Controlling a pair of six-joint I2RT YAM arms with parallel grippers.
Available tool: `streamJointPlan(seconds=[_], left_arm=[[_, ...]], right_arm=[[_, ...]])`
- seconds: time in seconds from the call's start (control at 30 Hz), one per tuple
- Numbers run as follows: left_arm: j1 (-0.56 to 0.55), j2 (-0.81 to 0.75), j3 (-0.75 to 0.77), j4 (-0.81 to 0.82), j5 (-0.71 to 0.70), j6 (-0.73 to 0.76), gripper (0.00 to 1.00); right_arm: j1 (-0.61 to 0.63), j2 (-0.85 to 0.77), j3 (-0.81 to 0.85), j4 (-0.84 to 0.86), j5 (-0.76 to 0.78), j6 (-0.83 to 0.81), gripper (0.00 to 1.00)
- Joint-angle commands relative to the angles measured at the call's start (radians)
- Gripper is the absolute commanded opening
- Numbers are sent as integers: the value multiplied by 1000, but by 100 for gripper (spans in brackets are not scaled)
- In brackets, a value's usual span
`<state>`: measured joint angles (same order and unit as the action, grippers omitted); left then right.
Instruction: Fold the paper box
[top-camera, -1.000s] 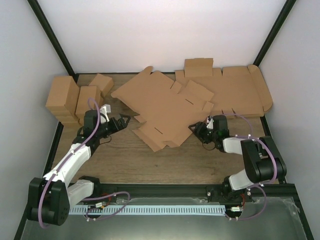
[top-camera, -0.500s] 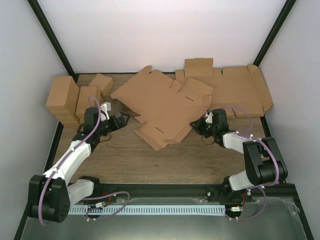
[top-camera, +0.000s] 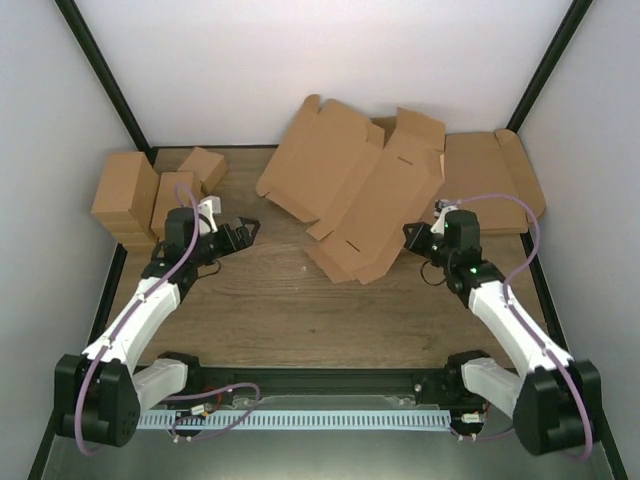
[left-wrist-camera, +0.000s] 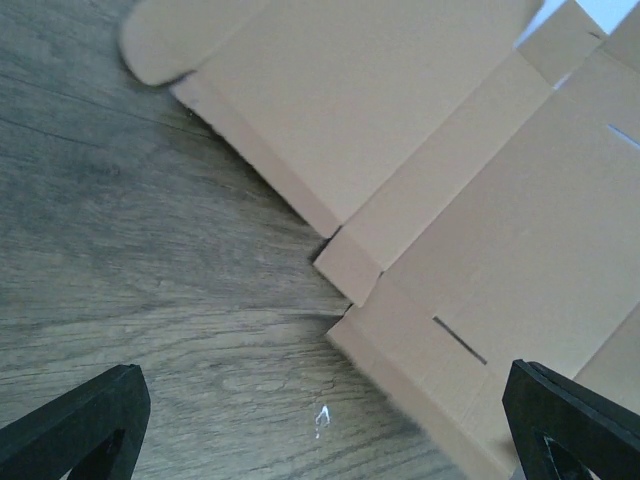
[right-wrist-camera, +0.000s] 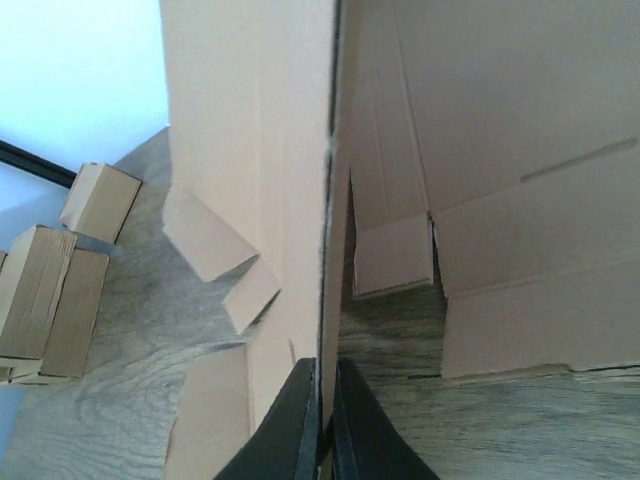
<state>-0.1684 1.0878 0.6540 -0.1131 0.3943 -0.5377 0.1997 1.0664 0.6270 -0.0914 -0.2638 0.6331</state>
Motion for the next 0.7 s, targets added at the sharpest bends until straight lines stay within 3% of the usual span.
streamJointPlan(seconds=[0.0,0.2,0.67], left_arm=[[-5,-54,45,-12,1,32,100],[-4,-110,91,-25,-24,45,100],[-5,-129,251,-152,-38,91,100]], right_arm=[[4,-131,43,-70,127,-104,1],[4,-269,57,-71,62,-207,1],[4,-318,230,-63,-310,-312,1]])
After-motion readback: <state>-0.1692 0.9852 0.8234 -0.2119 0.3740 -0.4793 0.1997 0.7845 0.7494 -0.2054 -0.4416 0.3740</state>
